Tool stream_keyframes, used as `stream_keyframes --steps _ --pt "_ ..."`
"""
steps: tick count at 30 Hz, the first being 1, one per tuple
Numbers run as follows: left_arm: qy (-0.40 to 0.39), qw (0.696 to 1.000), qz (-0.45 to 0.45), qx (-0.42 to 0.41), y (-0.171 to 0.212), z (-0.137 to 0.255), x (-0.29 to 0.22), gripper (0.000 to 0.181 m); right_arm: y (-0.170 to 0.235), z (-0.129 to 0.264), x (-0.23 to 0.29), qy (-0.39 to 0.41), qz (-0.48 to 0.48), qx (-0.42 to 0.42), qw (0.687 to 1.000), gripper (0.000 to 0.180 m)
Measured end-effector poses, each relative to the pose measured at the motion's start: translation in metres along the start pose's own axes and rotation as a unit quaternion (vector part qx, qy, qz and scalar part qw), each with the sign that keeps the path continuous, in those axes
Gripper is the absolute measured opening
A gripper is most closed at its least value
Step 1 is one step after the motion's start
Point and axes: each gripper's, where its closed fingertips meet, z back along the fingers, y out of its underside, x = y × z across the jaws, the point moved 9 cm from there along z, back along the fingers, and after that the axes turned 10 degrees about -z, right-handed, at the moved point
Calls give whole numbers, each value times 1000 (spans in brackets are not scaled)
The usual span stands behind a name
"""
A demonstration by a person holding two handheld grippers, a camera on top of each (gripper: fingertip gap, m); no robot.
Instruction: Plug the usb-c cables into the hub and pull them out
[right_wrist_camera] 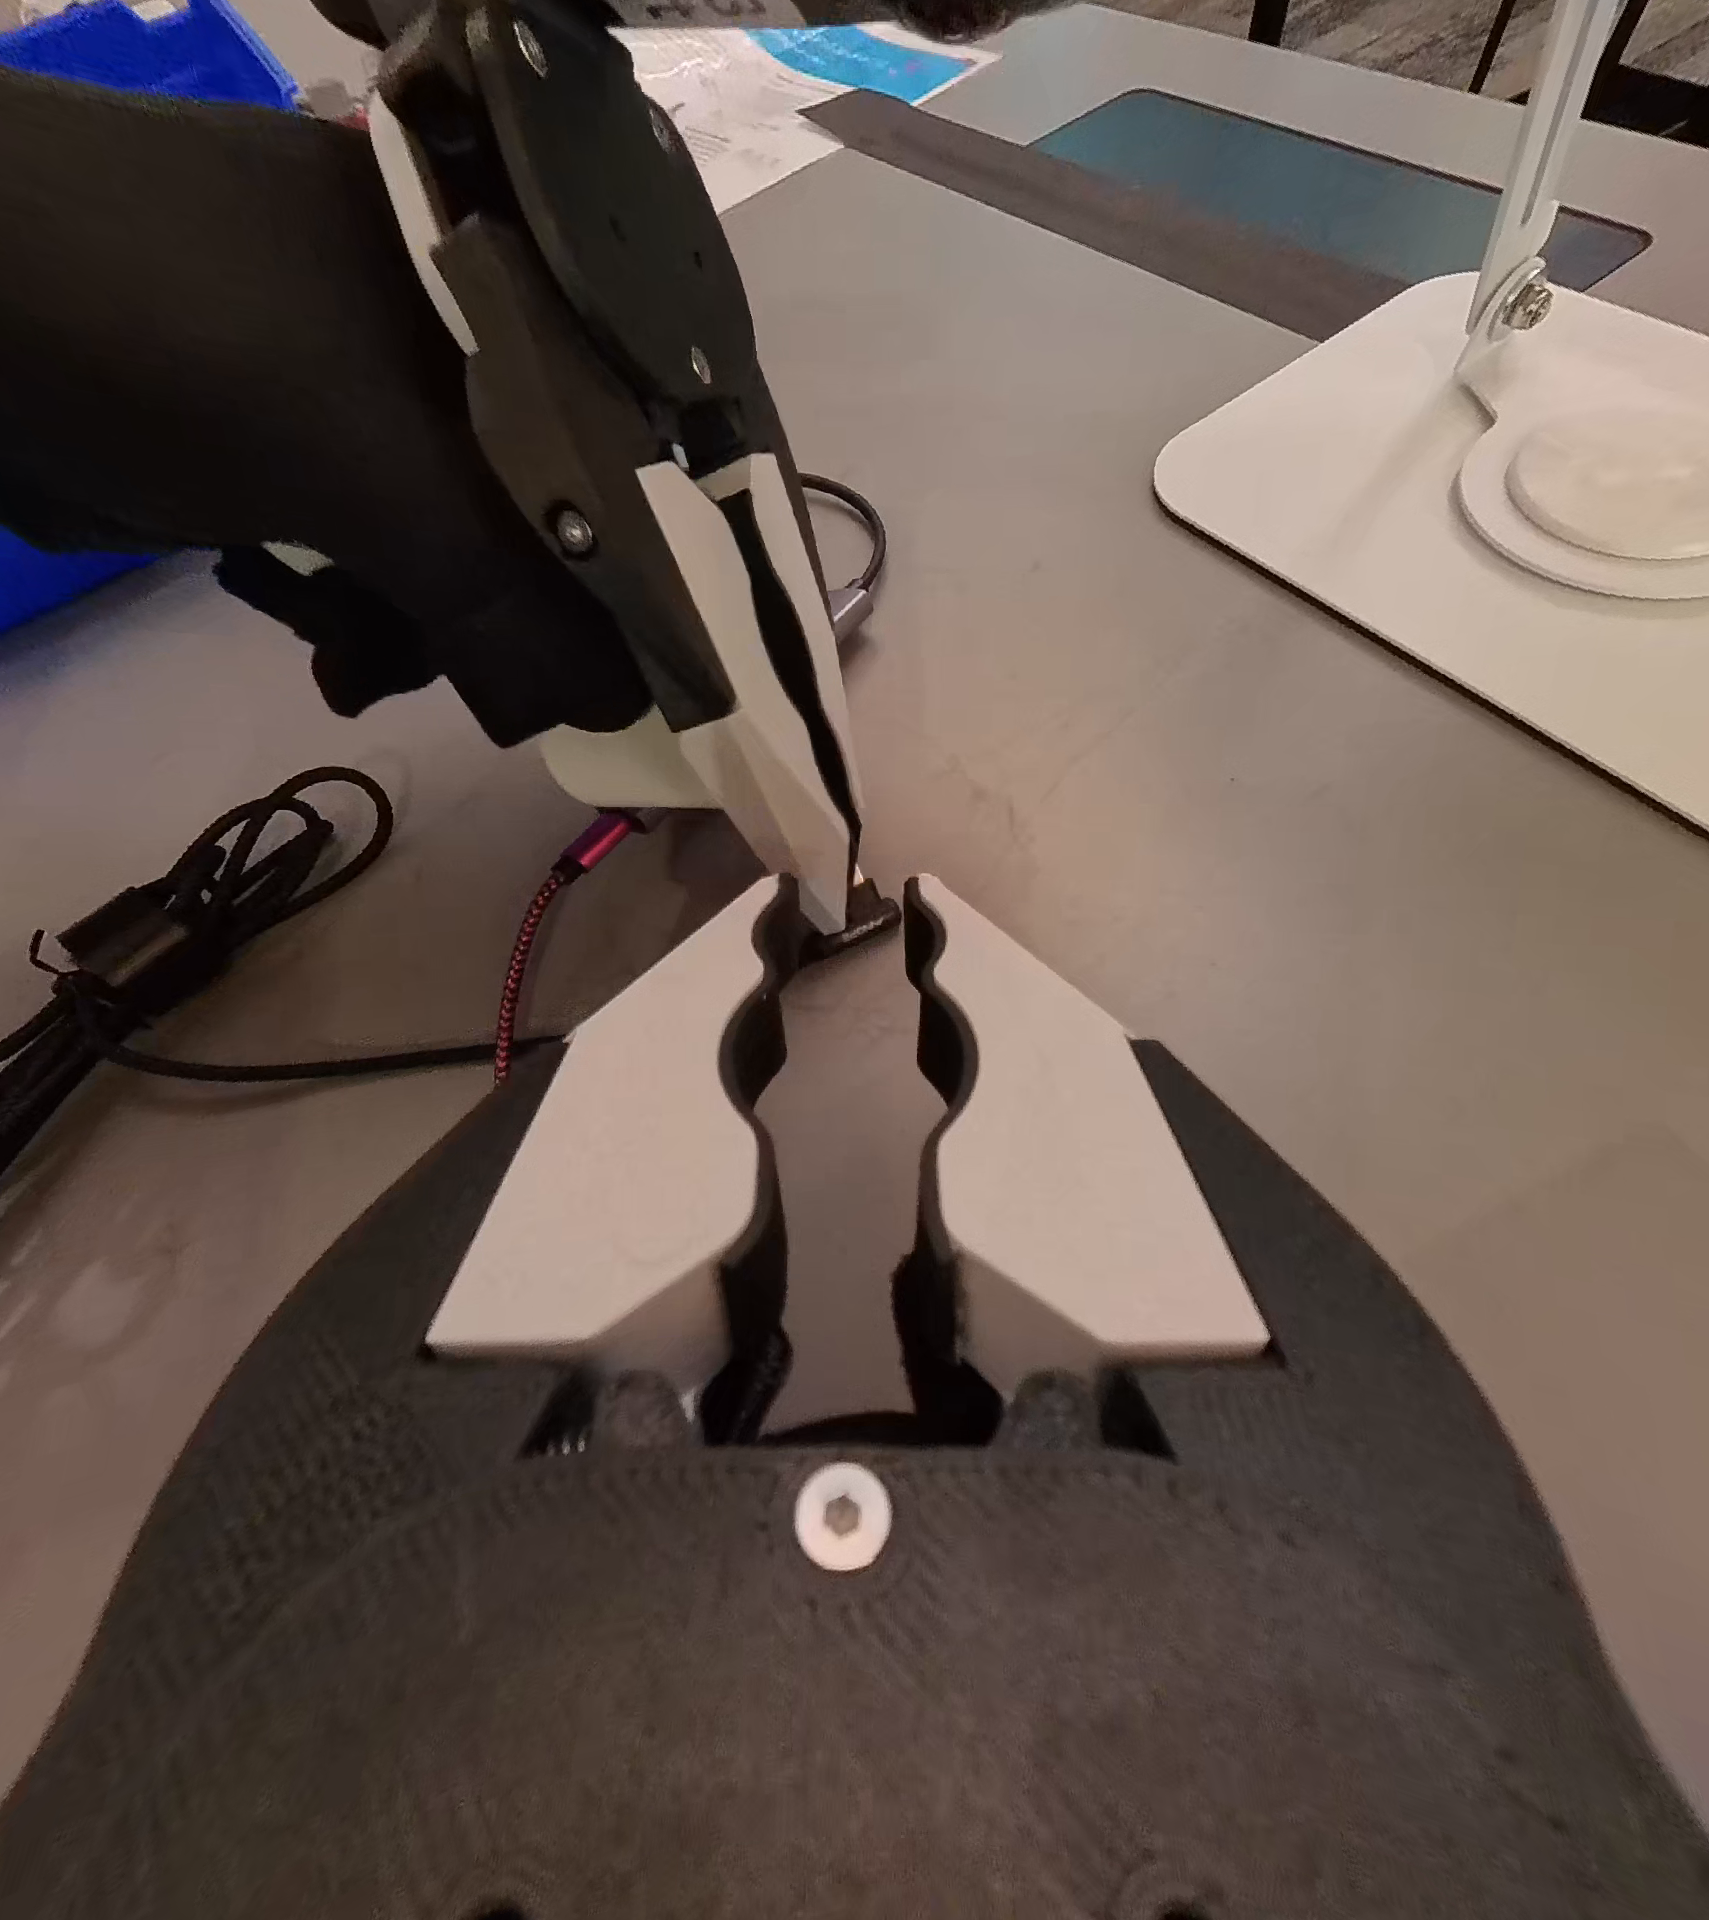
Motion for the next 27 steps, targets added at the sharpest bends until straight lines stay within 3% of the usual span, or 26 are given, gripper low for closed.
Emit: stream_keyframes --steps 8,12,19,27 --pt "13 998 -21 -51 -7 2 -4 4 0 1 -3 3 -9 -6 1000 17" --pt "58 987 -62 -133 -9 25 -19 4 -3 5 -7 -26 -50 -37 998 19" --pt "110 949 -148 -255 -3 61 -41 3 -11 12 -6 -191 -173 -135 957 19" --pt "161 920 -186 -306 -1 77 -53 3 -17 17 3 -324 -216 -194 900 14"
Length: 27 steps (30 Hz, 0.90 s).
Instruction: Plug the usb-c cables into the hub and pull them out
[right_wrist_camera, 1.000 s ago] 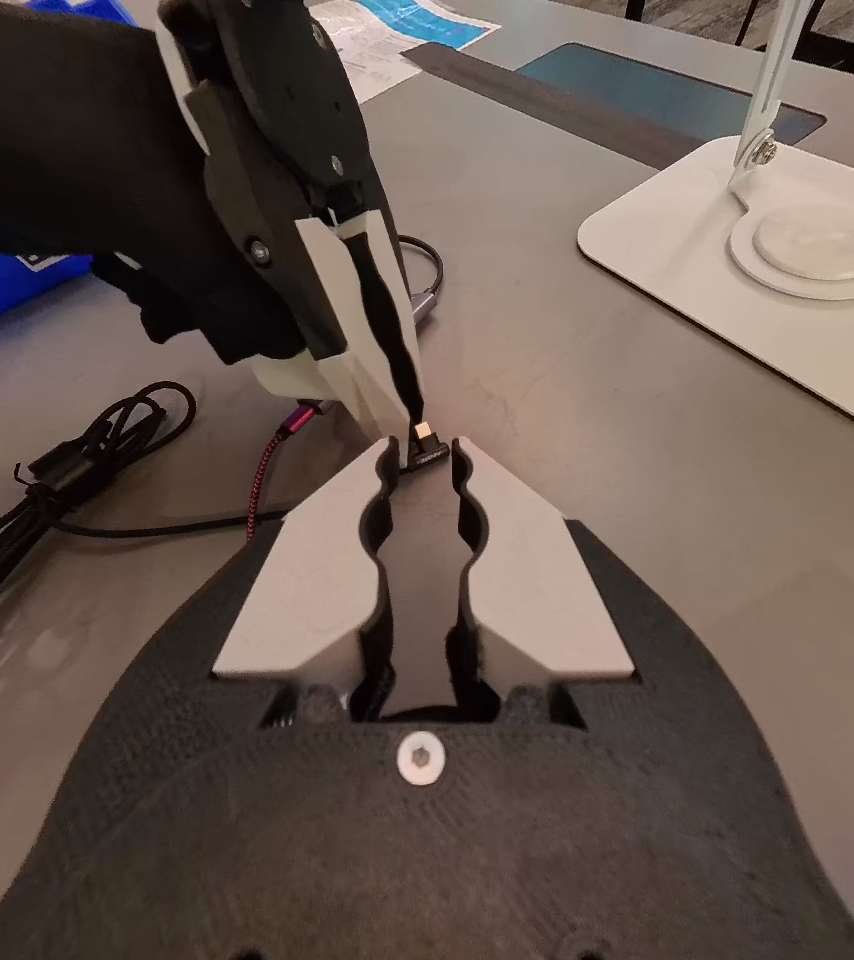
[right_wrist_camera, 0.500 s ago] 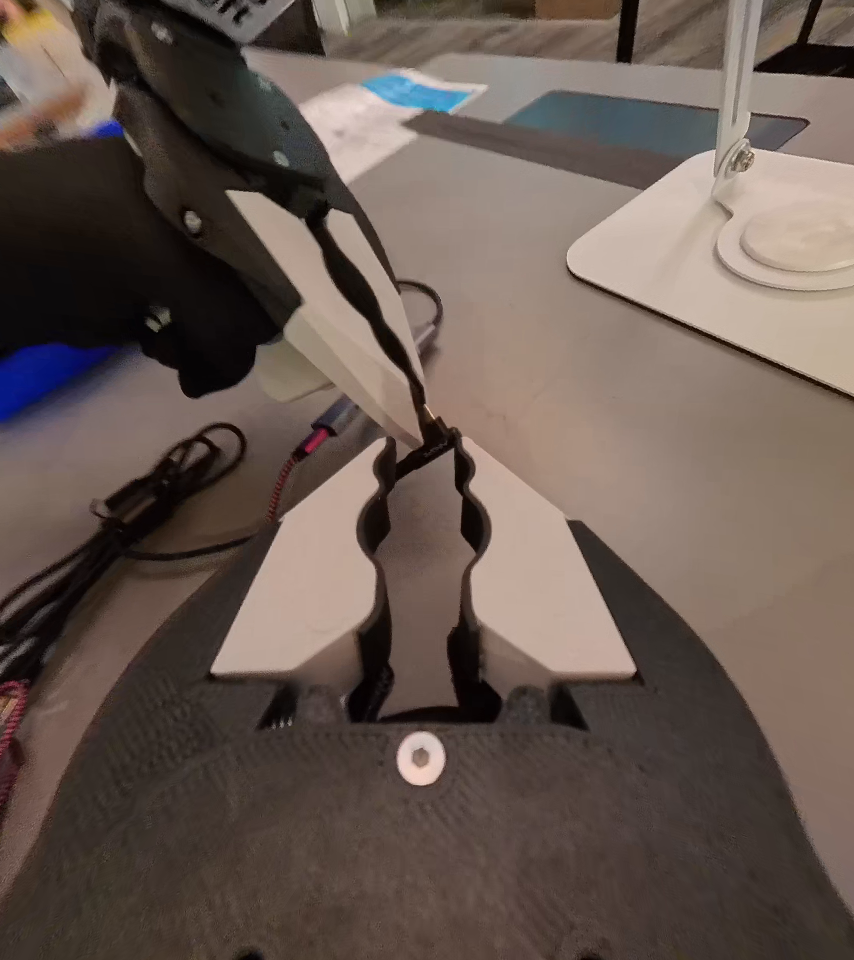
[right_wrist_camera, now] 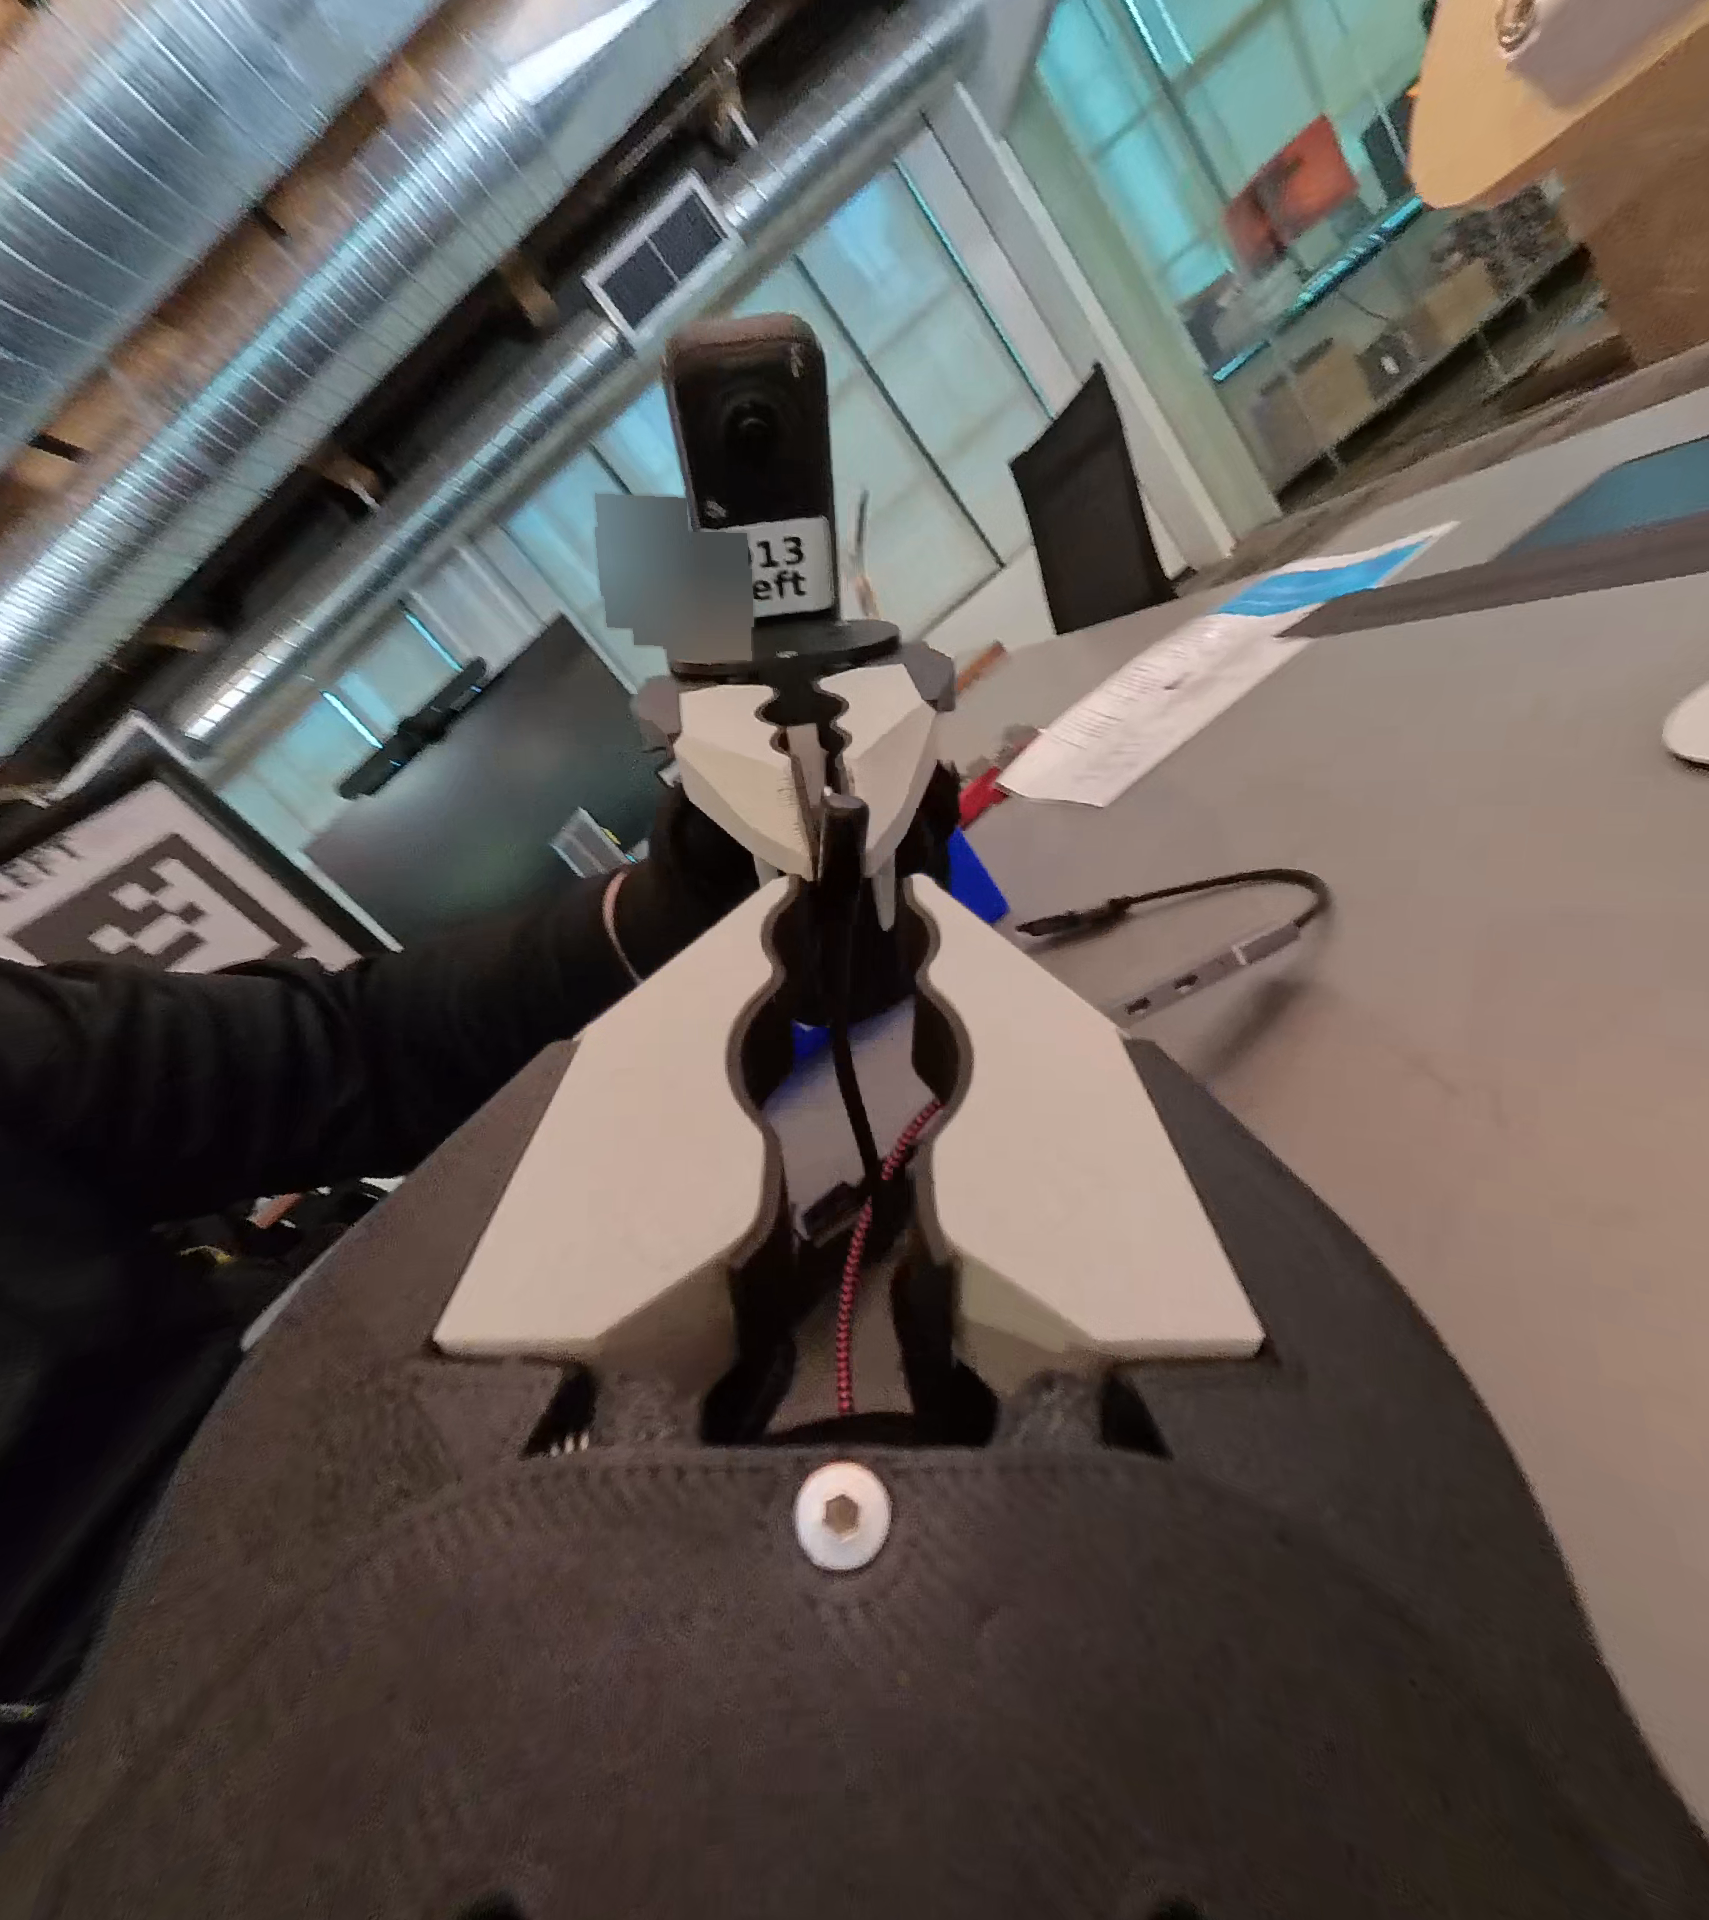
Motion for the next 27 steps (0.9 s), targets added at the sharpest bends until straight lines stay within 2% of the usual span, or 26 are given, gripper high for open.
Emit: stream_keyframes --steps 3,7,12,21,27 --pt "9 1000 -8 -7 -1 1 -2 3 -4 3 4 -39 -11 -28 999 12" --pt "13 1000 -19 -12 0 0 -6 3 -3 3 3 -52 -28 -29 998 8" --pt "7 999 -30 -12 0 0 -8 3 -3 2 5 -58 -32 -30 997 12" --pt "-18 999 -43 -1 1 0 -12 3 -3 3 10 -9 30 -20 999 5" --pt "-54 997 -55 -24 -1 5 -15 5 -6 6 12 11 53 -26 998 6"
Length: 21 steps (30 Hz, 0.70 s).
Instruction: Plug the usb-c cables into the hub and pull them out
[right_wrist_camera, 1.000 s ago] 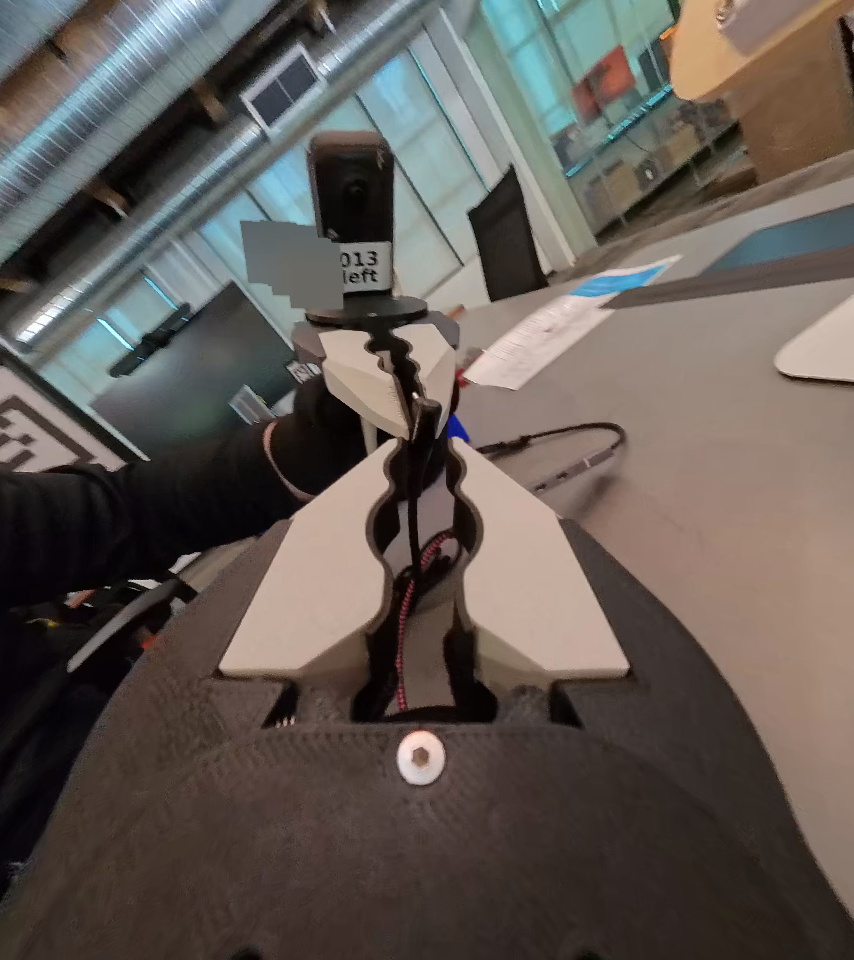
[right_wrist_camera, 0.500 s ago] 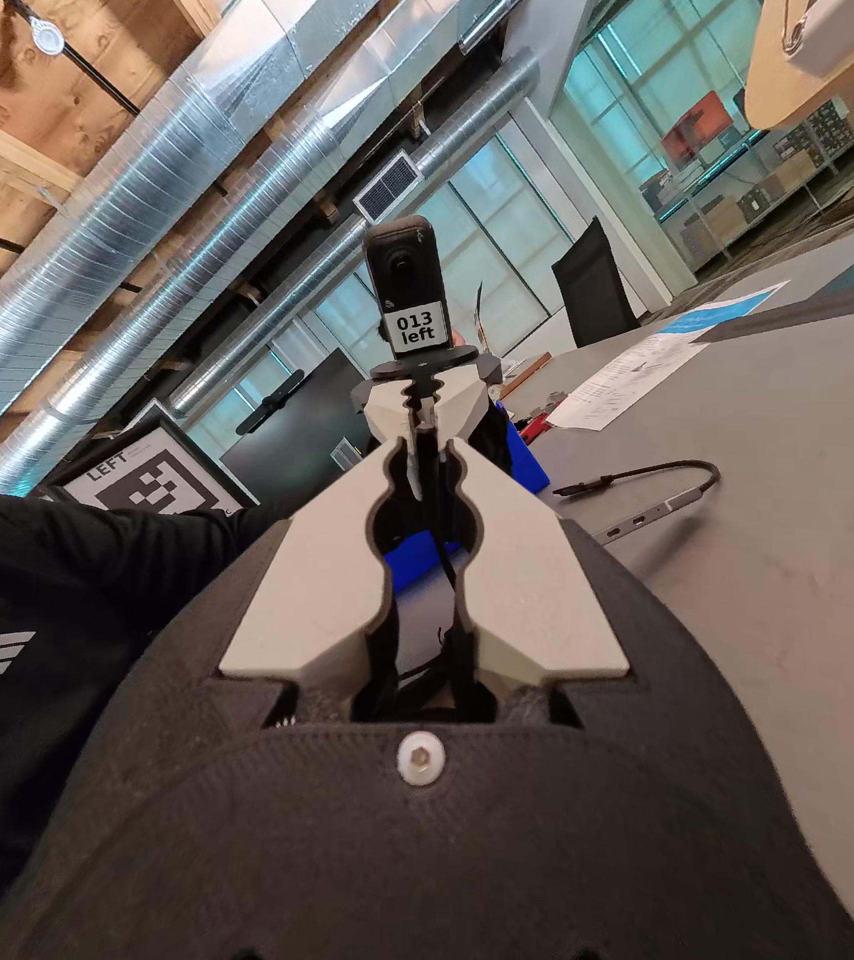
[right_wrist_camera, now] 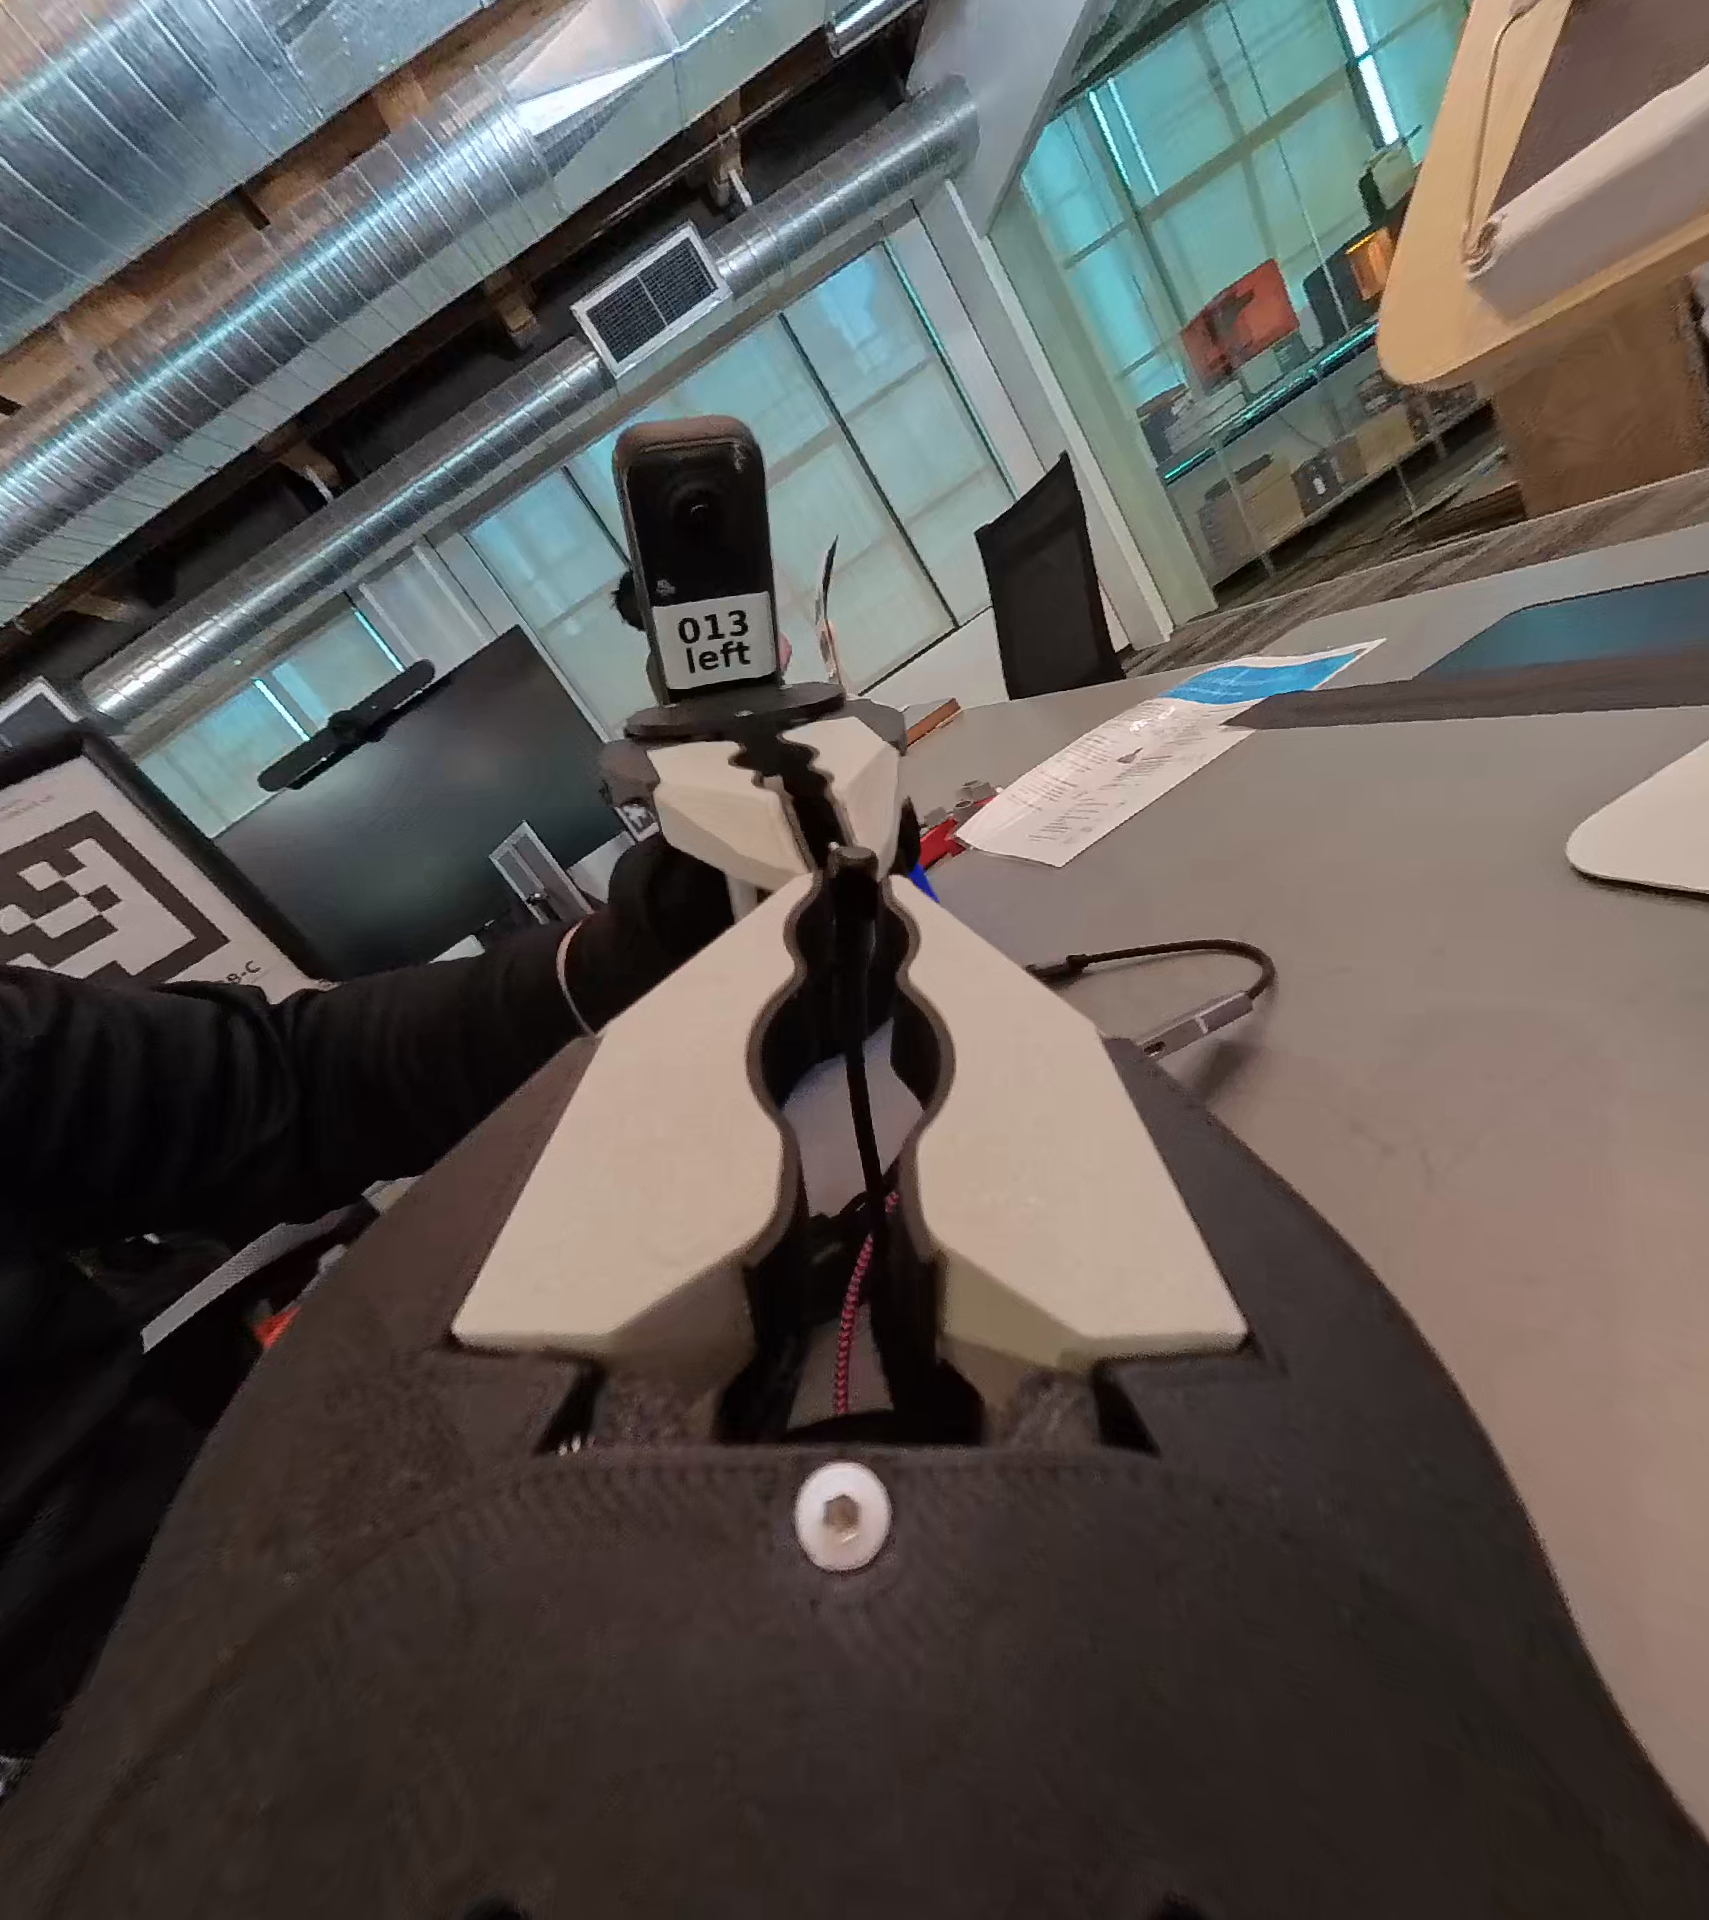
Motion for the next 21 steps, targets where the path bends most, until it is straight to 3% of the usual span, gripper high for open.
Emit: stream_keyframes --steps 17,21 --pt "22 999 17 -20 2 5 2 0 0 -1 1 -18 -5 2 1000 5" --pt "-17 999 36 14 6 9 9 5 0 0 0 11 12 8 1000 6"
